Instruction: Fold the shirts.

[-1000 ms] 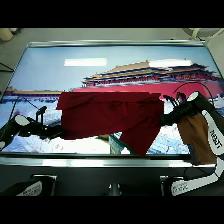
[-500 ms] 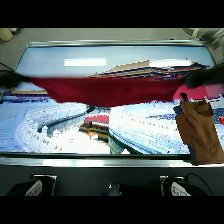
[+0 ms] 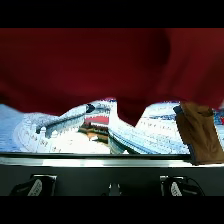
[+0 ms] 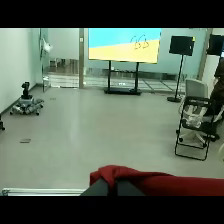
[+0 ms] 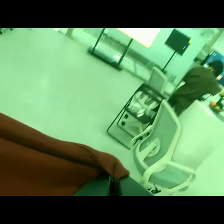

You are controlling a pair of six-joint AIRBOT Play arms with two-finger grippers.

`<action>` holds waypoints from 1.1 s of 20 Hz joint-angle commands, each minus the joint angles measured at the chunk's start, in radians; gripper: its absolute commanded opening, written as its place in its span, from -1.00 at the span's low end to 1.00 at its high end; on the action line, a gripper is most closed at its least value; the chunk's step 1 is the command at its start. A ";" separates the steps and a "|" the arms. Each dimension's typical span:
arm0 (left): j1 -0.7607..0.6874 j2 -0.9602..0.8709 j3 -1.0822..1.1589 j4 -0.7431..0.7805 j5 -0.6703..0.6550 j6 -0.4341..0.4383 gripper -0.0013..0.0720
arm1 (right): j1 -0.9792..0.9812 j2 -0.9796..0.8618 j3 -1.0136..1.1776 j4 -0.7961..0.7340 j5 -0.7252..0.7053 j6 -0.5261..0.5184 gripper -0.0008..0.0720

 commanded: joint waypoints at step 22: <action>-0.143 -0.919 -0.401 -0.020 0.104 0.104 -0.90 | 0.184 -1.160 0.010 0.053 -0.030 0.134 -0.92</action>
